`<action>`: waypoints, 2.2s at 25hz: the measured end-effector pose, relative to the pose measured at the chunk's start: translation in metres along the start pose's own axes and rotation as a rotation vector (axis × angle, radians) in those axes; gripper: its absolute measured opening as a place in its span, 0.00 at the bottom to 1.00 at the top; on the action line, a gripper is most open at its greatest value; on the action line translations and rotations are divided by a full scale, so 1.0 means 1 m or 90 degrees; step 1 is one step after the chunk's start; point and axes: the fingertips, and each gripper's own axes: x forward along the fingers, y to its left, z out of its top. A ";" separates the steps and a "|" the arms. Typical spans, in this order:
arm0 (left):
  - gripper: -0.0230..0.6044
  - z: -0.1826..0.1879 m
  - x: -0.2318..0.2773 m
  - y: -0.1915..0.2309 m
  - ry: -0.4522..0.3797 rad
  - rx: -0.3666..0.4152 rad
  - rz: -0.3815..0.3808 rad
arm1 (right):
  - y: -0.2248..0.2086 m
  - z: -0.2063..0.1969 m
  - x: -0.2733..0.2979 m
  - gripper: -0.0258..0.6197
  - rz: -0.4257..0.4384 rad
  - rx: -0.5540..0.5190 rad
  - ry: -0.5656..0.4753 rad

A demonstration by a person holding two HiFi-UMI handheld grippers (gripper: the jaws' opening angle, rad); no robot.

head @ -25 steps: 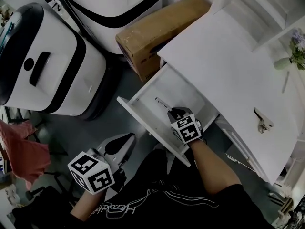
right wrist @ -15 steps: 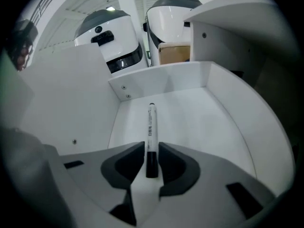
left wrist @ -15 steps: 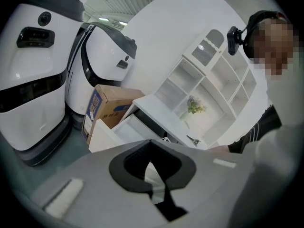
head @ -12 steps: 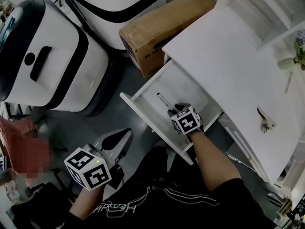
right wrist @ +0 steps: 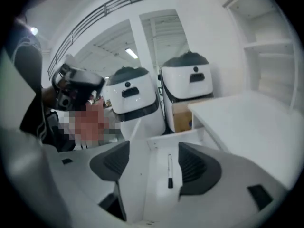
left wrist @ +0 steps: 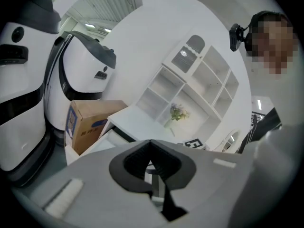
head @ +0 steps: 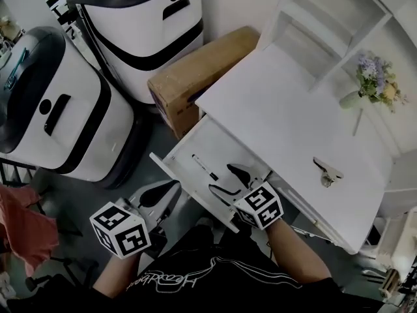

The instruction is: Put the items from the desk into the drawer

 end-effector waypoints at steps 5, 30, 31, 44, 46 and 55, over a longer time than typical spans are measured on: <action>0.05 0.030 0.011 -0.049 -0.010 0.058 -0.073 | 0.035 0.084 -0.095 0.50 0.025 0.011 -0.181; 0.05 -0.024 0.165 -0.226 0.158 0.169 -0.251 | -0.135 -0.075 -0.381 0.51 -0.436 0.130 -0.223; 0.05 -0.024 0.169 -0.226 0.162 0.168 -0.246 | -0.144 -0.081 -0.377 0.51 -0.431 0.132 -0.208; 0.05 -0.041 0.221 -0.224 0.206 0.140 -0.191 | -0.223 -0.142 -0.324 0.50 -0.393 -0.027 0.039; 0.05 -0.043 0.226 -0.225 0.213 0.140 -0.187 | -0.229 -0.145 -0.319 0.50 -0.394 -0.083 0.074; 0.05 -0.054 0.242 -0.231 0.237 0.069 -0.205 | -0.247 -0.154 -0.306 0.28 -0.405 -0.251 0.149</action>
